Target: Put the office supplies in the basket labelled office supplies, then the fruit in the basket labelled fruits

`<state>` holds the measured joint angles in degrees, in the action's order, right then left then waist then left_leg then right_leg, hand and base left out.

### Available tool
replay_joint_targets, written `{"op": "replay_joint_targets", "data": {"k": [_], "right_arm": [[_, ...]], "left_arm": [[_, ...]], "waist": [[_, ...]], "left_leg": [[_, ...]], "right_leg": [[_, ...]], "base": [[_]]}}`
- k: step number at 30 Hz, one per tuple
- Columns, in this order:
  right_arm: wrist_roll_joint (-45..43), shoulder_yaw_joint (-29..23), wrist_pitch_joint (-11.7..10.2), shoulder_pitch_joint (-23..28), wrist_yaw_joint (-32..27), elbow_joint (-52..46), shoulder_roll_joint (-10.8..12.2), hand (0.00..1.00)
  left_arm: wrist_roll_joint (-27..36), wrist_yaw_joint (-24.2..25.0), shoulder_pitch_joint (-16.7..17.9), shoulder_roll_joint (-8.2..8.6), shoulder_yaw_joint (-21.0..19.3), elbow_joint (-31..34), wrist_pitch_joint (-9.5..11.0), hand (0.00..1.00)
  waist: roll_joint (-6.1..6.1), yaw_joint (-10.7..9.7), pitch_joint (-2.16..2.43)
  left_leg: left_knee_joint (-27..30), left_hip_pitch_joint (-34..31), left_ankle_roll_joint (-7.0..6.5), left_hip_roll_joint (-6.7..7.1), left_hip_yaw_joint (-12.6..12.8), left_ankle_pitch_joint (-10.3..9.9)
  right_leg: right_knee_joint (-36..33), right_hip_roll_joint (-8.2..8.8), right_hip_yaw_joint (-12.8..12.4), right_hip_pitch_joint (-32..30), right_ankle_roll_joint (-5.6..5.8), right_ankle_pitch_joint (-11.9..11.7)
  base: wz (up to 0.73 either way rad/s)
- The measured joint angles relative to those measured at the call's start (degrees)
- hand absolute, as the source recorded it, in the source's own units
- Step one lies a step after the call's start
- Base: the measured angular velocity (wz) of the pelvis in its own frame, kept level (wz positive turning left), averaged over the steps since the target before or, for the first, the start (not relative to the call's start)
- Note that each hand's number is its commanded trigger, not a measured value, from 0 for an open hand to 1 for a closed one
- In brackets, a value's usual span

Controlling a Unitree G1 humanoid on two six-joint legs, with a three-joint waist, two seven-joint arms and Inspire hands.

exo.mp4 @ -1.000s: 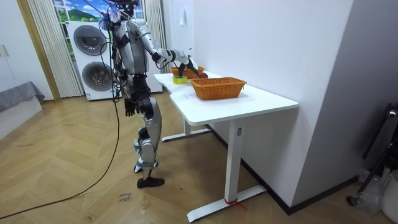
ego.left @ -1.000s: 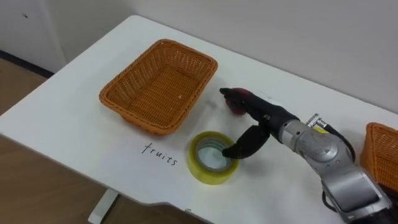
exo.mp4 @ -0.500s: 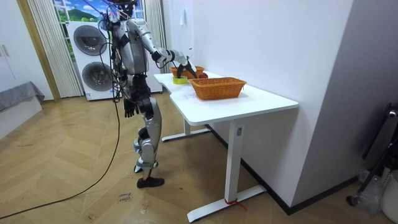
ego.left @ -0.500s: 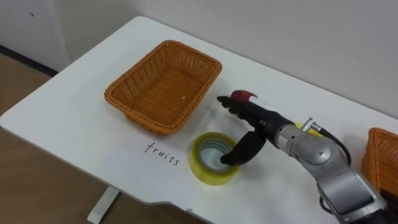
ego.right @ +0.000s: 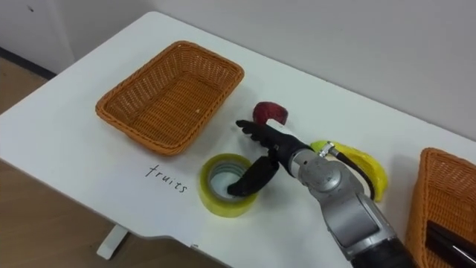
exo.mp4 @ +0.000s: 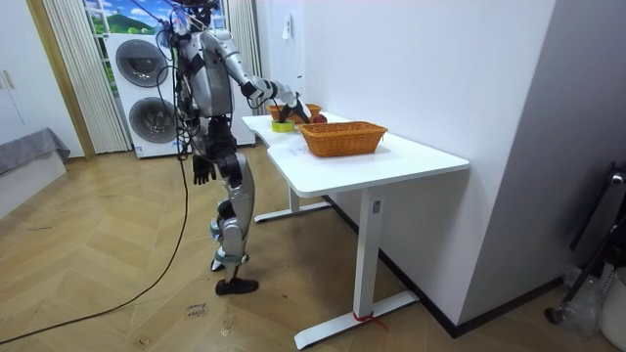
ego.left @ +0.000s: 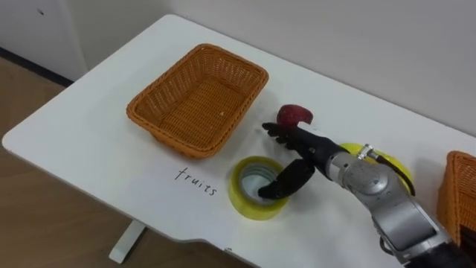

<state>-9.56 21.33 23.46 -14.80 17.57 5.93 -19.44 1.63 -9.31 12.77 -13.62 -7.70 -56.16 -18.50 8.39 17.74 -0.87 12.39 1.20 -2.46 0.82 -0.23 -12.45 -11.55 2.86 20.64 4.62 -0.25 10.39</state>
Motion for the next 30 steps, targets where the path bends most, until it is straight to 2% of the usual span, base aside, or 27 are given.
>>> {"op": "replay_joint_targets", "data": {"k": [12, 13, 14, 15, 17, 24, 30], "right_arm": [[0.2, 0.0, -0.8, -0.2, -2.1, 2.7, 1.3, 0.0], [0.2, 0.0, -0.8, -0.2, -2.1, 2.8, 1.3, 0.03], [0.2, 0.0, -0.8, -0.2, -2.4, 2.9, 1.4, 0.41], [0.2, 0.0, -0.8, -0.2, -2.6, 3.1, 1.5, 0.65], [0.1, 0.0, -0.8, -0.2, -2.8, 3.1, 1.7, 1.0], [-0.2, 0.0, -0.7, -2.4, -5.9, 5.9, 1.9, 1.0], [-1.3, 0.3, -0.1, -2.4, -5.1, 5.9, 2.1, 1.0]], "left_arm": [[0.0, -0.1, 0.0, 0.16, 0.0, 0.1, -1.4, 0.0], [0.0, -0.1, 0.0, 0.16, 0.0, 0.1, -1.4, 0.0], [0.0, -0.1, 0.0, 0.16, 0.0, 0.1, -1.5, 0.0], [0.0, -0.1, 0.0, 0.15, 0.0, 0.1, -1.5, 0.0], [0.0, -0.1, 0.0, 0.16, 0.0, 0.1, -1.6, 0.0], [0.0, -0.1, 0.1, 0.15, 0.0, 0.1, -1.6, 0.0], [0.0, -0.1, -0.1, 0.17, 0.0, 0.0, -1.6, 0.0]], "waist": [[-0.24, 0.1, 0.16], [-0.26, 0.1, 0.18], [-0.27, 0.1, 0.22], [-0.28, 0.1, 0.23], [-0.26, 0.1, 0.24], [-0.04, 0.1, 0.45], [0.1, 0.1, 0.55]], "left_leg": [[0.6, -0.1, 0.04, 0.06, -0.1, 0.0], [0.7, -0.1, 0.04, 0.06, -0.1, 0.0], [0.8, -0.2, 0.06, 0.06, -0.2, 0.1], [0.9, -0.3, 0.07, 0.06, -0.3, 0.1], [1.1, -0.5, 0.08, 0.06, -0.4, 0.1], [1.2, -0.6, 0.14, 0.06, -0.5, 0.1], [1.2, -0.6, 0.14, 0.08, -0.3, 0.1]], "right_leg": [[0.0, 0.05, 0.2, 0.3, 0.01, 0.0], [0.0, 0.05, 0.3, 0.3, 0.01, 0.0], [0.0, 0.06, 0.6, 0.3, 0.0, 0.0], [0.0, 0.07, 0.7, 0.3, 0.0, 0.0], [0.0, 0.07, 0.9, 0.3, 0.0, 0.0], [0.0, 0.1, 1.4, 0.4, 0.0, 0.0], [0.0, 0.12, 1.4, 0.4, 0.0, 0.0]], "base": [[0.0], [0.04], [0.05], [0.05], [0.04], [0.01], [0.0]]}}
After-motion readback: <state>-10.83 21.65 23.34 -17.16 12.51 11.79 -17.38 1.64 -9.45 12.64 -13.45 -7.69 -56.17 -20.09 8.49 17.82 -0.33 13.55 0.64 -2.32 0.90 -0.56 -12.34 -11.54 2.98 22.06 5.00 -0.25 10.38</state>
